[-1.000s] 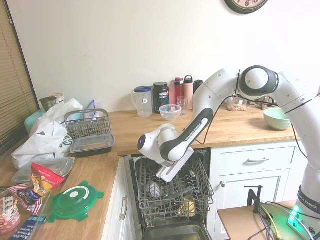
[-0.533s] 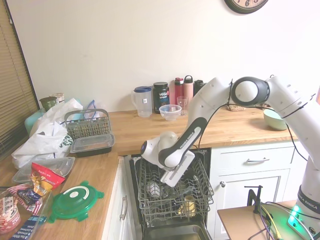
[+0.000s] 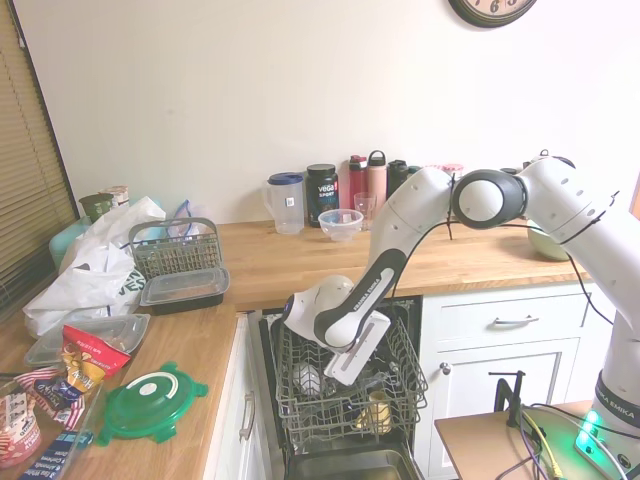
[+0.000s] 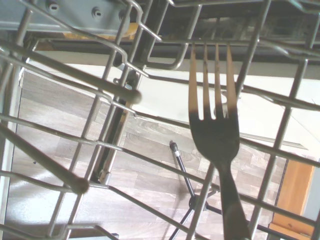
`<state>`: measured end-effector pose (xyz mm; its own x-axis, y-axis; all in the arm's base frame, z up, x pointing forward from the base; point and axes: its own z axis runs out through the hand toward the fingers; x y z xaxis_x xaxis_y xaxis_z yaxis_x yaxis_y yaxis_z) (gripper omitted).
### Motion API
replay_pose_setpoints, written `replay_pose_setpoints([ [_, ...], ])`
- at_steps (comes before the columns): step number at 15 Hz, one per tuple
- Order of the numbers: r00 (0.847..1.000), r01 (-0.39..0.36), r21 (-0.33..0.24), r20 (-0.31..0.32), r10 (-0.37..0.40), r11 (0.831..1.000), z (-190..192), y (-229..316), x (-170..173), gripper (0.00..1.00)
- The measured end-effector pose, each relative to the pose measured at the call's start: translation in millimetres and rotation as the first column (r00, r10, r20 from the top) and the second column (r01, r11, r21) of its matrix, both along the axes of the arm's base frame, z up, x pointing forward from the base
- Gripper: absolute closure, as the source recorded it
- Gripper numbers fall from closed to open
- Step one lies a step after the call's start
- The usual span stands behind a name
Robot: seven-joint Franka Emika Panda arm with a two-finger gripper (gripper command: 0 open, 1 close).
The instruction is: Put the fork in the dishwasher
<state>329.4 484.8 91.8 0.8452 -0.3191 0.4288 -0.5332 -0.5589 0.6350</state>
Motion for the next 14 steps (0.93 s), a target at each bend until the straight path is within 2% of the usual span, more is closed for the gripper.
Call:
replay_pose_setpoints([
  [6,1.000,0.005,-0.004,-0.003,-0.005,1.000,1.9,2.6,0.4,0.00],
  [9,1.000,-0.001,0.015,-0.007,0.001,1.000,11.9,10.2,-3.6,0.00],
  [12,0.999,-0.040,0.089,-0.009,0.041,0.995,58.2,35.7,-25.4,0.00],
  [14,0.996,-0.087,0.164,0.025,0.085,0.983,115.7,51.6,-49.4,0.00],
])
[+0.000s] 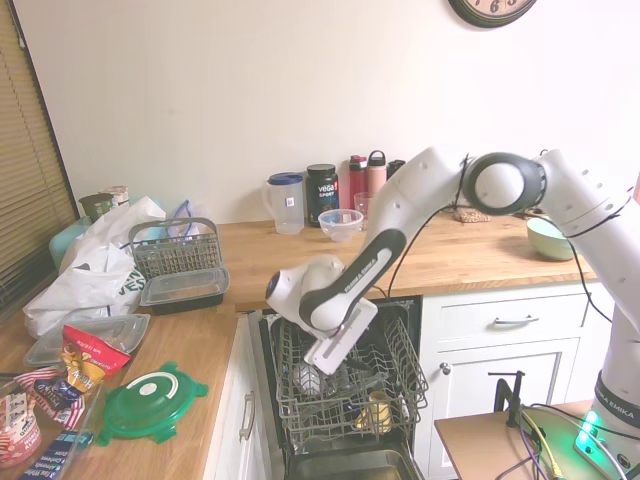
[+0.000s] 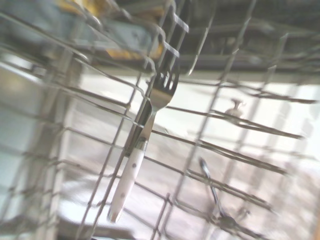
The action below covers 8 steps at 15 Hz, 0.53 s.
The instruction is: Put the fork in the dishwasher
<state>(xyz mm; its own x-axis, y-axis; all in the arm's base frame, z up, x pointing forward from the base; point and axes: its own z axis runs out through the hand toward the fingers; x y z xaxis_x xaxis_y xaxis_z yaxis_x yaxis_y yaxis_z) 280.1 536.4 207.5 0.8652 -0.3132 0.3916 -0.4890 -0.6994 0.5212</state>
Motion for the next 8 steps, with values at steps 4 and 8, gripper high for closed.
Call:
replay_pose_setpoints([
  [4,0.993,-0.019,0.163,0.117,0.000,0.986,115.5,-14.6,-7.5,0.00],
  [8,0.990,0.011,0.285,0.133,-0.051,0.958,189.2,-70.2,6.5,0.00],
])
